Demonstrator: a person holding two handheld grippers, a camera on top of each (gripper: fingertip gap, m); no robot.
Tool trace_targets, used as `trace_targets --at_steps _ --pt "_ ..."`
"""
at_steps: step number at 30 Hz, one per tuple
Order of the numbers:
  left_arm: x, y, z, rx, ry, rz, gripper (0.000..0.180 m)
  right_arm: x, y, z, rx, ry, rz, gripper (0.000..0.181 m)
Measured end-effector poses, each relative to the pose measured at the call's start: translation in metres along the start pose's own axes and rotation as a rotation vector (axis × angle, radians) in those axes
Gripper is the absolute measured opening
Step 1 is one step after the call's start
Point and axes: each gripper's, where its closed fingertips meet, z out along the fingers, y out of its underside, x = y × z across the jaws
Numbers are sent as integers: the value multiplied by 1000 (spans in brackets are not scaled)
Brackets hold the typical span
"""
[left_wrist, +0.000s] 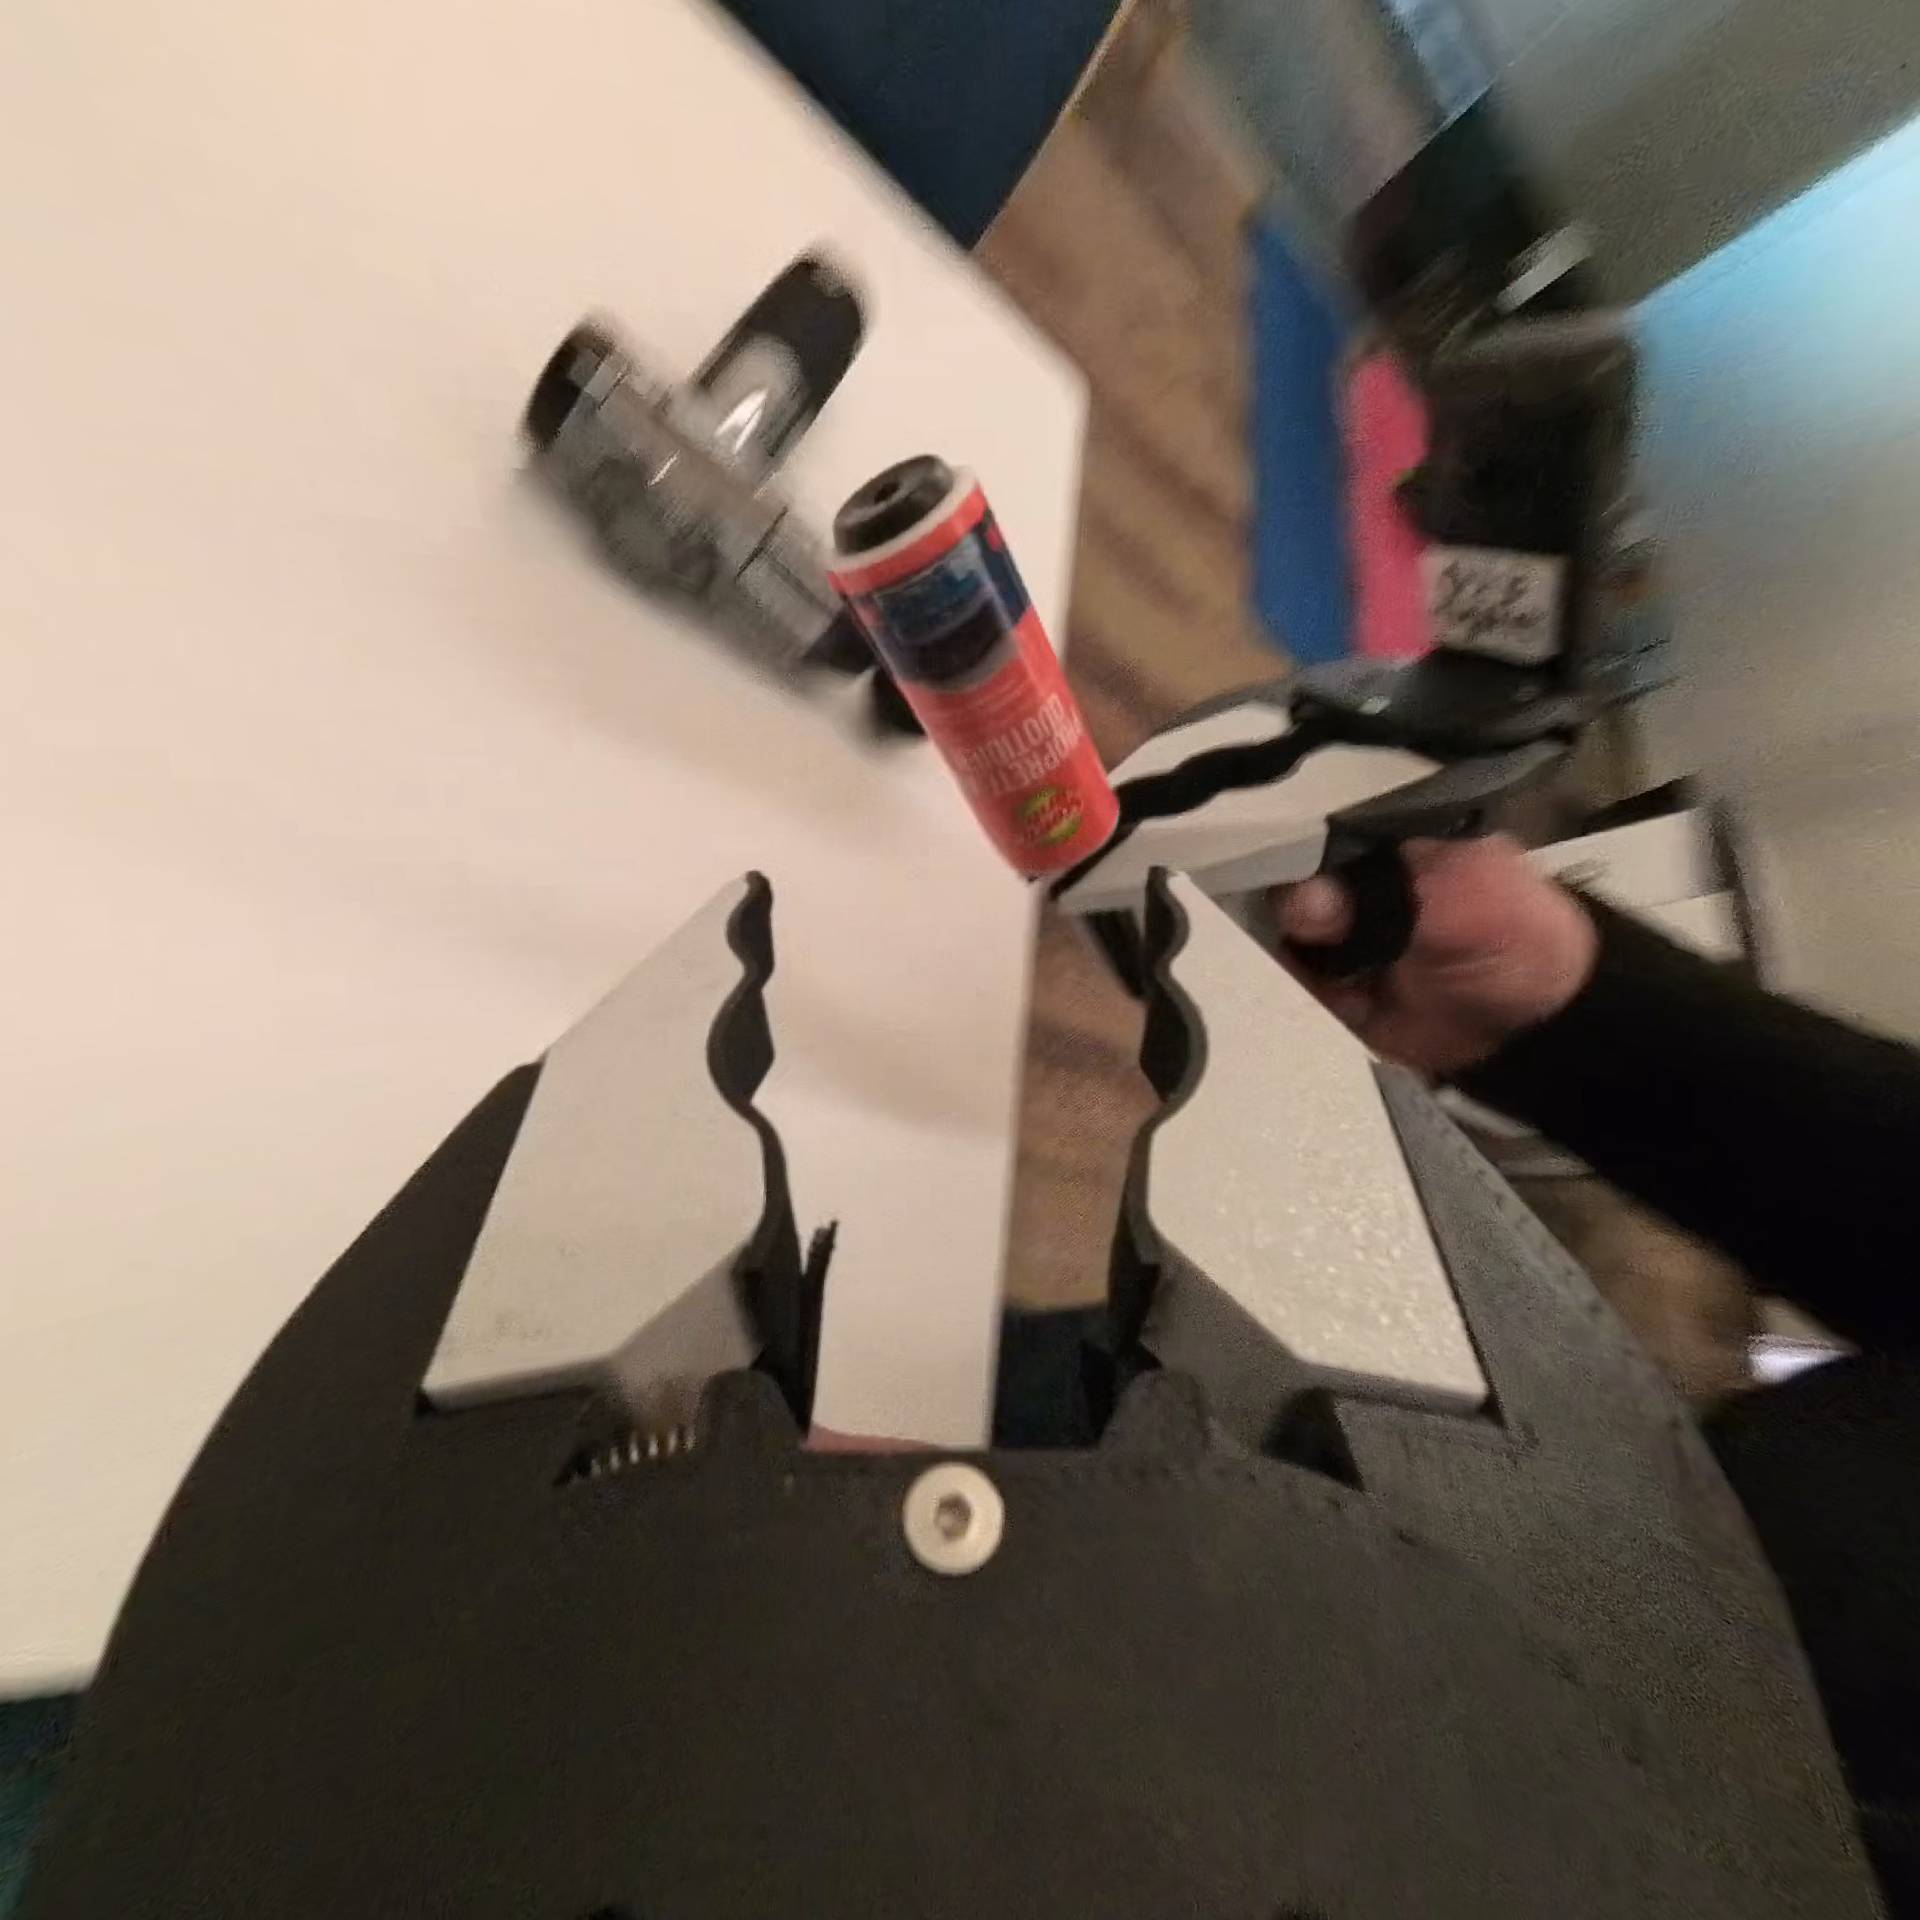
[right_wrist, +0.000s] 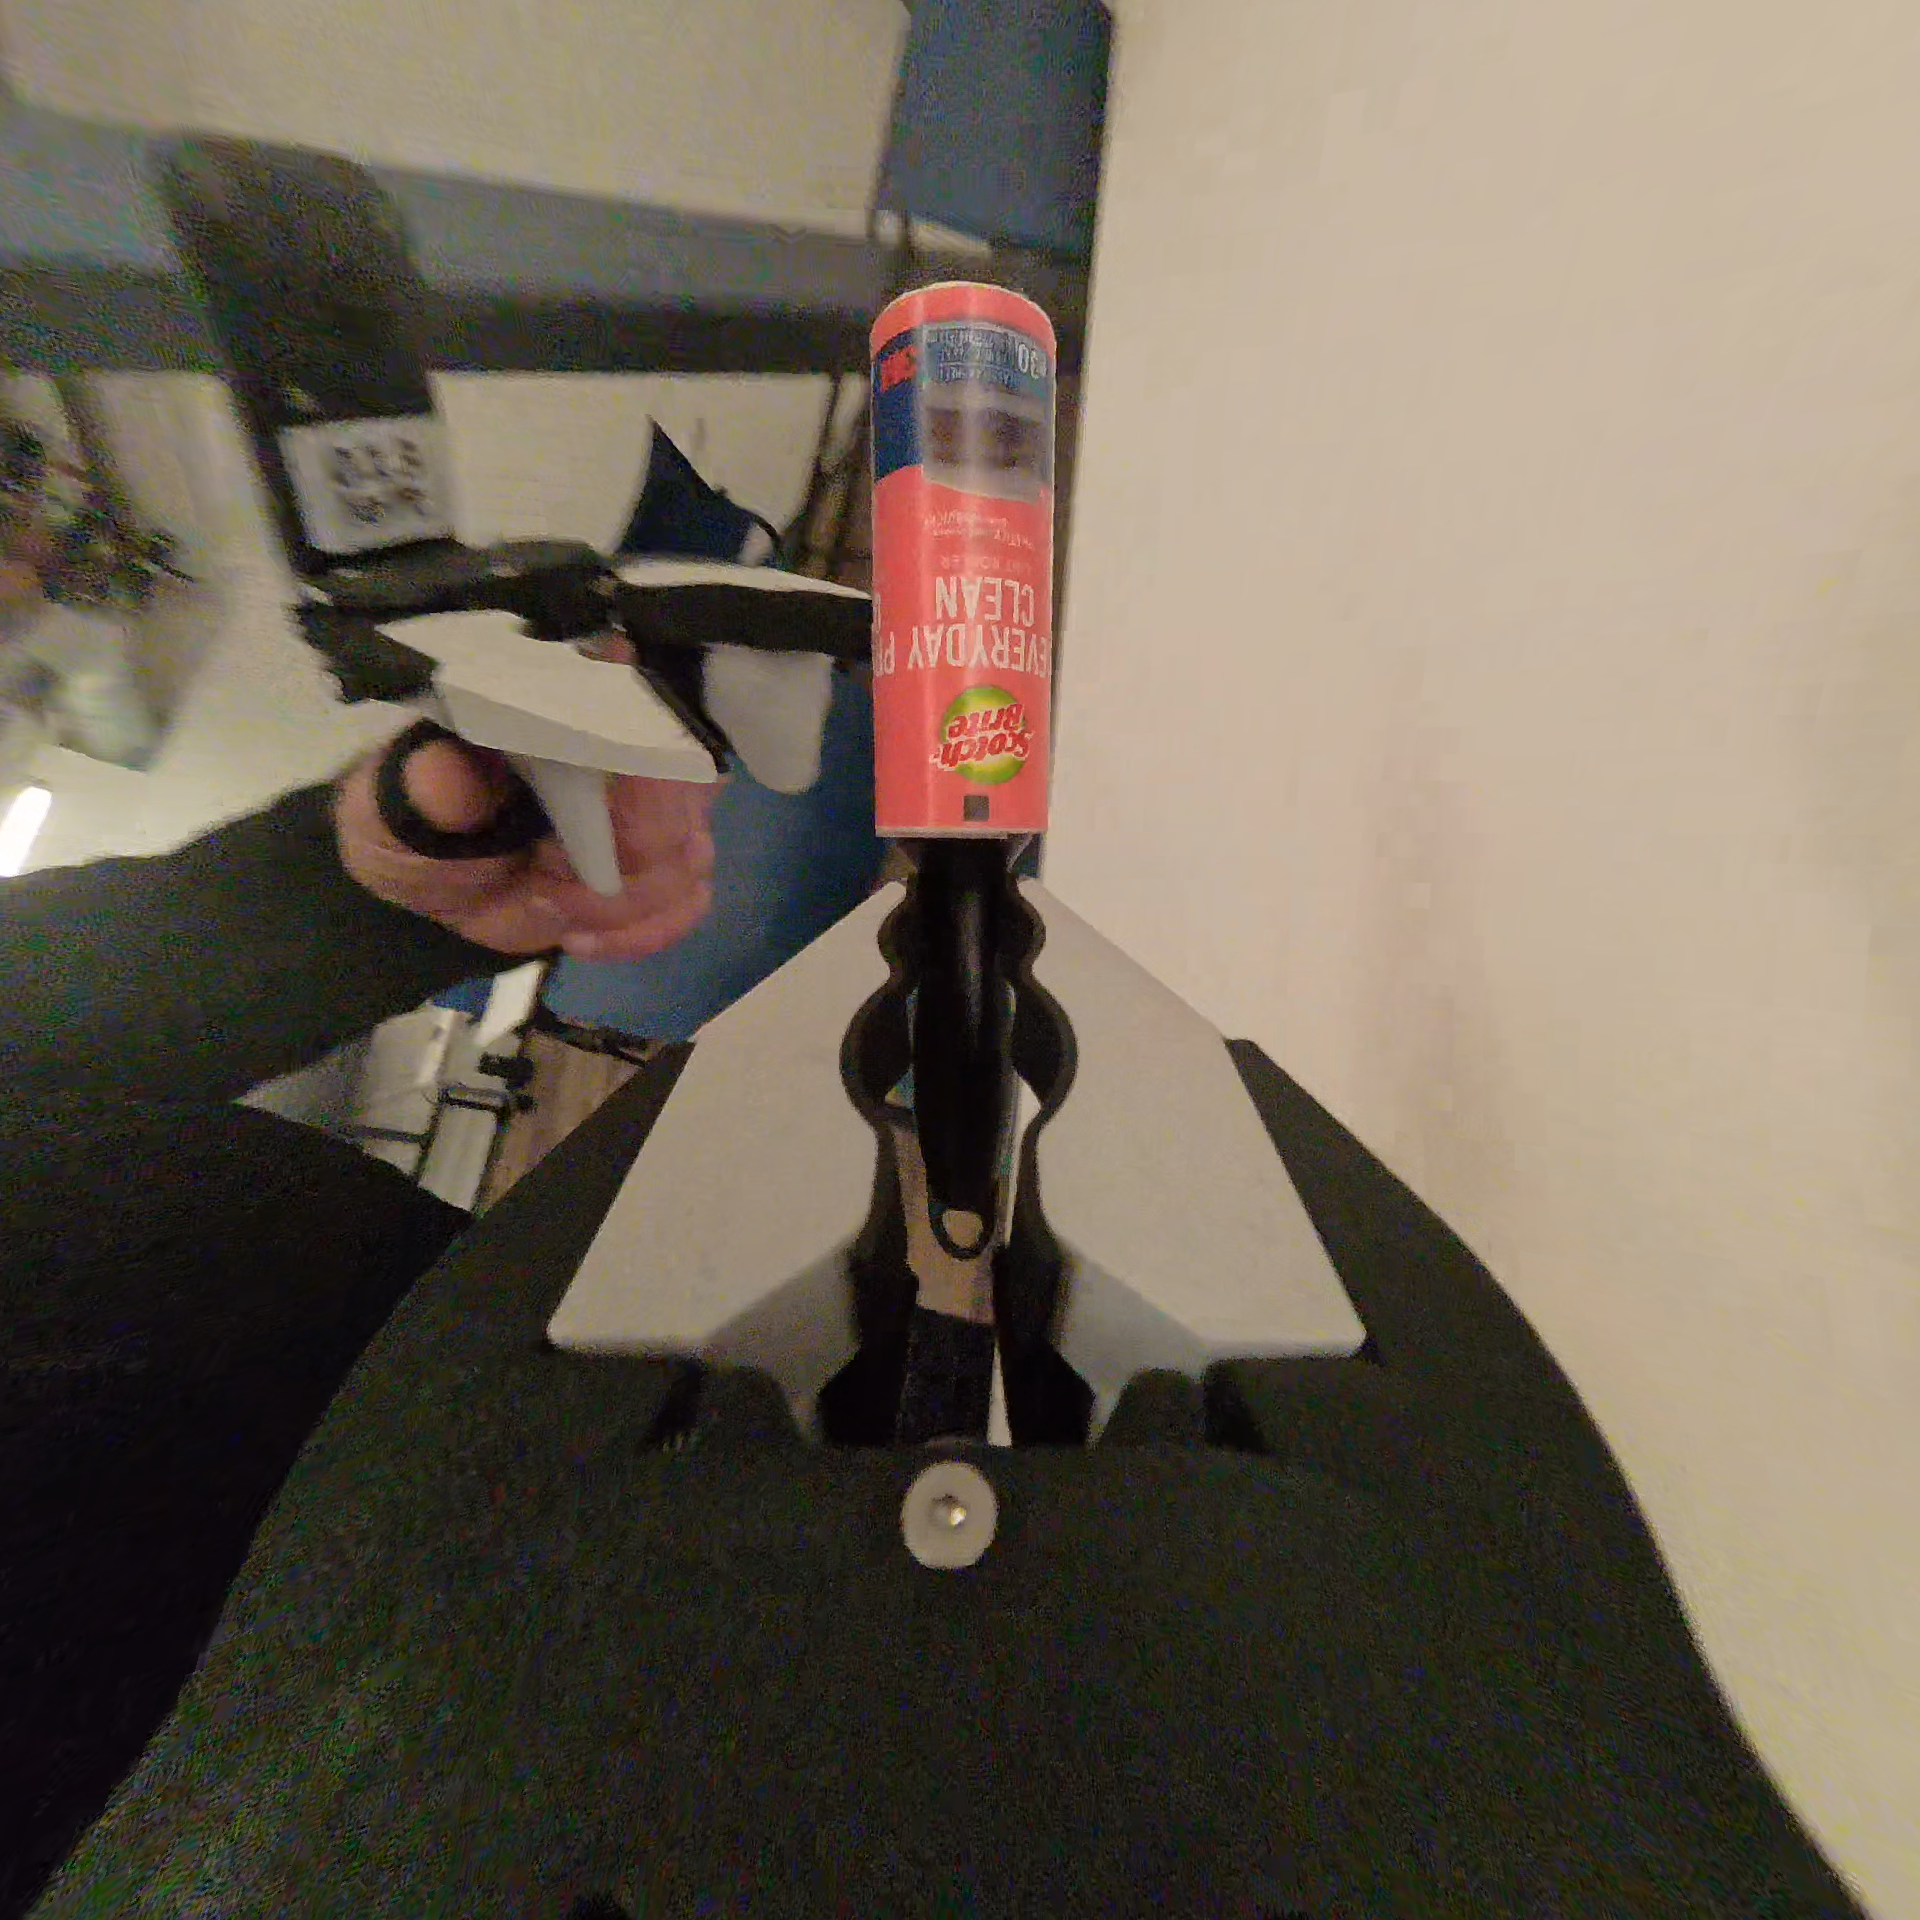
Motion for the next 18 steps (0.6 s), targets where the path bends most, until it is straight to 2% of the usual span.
trace_targets --at_steps 2,4,7,12,15,16,18 --pt "33 -37 -9 97 126 2 75 -37 -35 -16 103 -79 -5 11" --pt "58 -72 -19 186 170 40 73 -59 -61 -28 172 -52 -48 11" --pt "75 -106 -28 228 95 110 70 -75 -90 -42 242 127 -182 11" --pt "114 -131 -35 242 86 181 66 -97 -123 -60 293 422 -411 11" --pt "126 -140 -39 262 56 220 55 -112 -136 -64 300 522 -529 11" --pt "129 -145 -42 288 42 236 39 -117 -139 -64 302 535 -559 11" --pt "138 -153 -49 334 71 230 34 -127 -145 -66 311 562 -619 11"
